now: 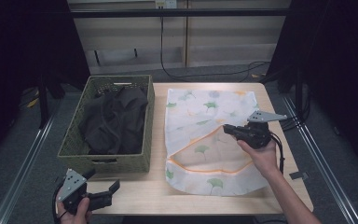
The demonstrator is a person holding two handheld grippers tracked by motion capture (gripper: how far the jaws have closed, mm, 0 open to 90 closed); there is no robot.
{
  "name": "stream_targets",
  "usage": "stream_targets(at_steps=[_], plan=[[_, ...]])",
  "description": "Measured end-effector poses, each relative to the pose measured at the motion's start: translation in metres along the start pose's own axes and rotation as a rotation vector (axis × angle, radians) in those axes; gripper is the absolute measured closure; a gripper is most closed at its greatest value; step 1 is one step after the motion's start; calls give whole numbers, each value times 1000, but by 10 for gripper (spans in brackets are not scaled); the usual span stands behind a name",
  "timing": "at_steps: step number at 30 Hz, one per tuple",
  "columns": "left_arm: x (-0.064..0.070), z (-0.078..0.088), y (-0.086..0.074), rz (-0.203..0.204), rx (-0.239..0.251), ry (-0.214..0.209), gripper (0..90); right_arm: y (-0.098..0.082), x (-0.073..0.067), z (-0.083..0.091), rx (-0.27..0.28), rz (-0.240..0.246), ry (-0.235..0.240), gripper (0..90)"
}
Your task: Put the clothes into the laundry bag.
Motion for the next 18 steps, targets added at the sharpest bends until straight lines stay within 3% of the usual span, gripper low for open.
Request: stream_targets(at_steps=[12,16,18], plan=[[1,0,2,5,2,-7,27,23,2,-9,84,2,-9,892],[0,1,9,-17,6,13,31,19,2,-8,74,-1,-10,892],[-1,-2,21,-33,11,4,32,19,3,-7,73,-6,-13,892]])
Point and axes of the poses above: each handheld gripper's, and its own axes: z roughly backward along the jaws, y roughly out of its top, x roughly to its right, the point moved 9 cm from there along -z, roughly forward along the jaws, and after that the axes turned 14 degrees about x, right-handed, at the moved point
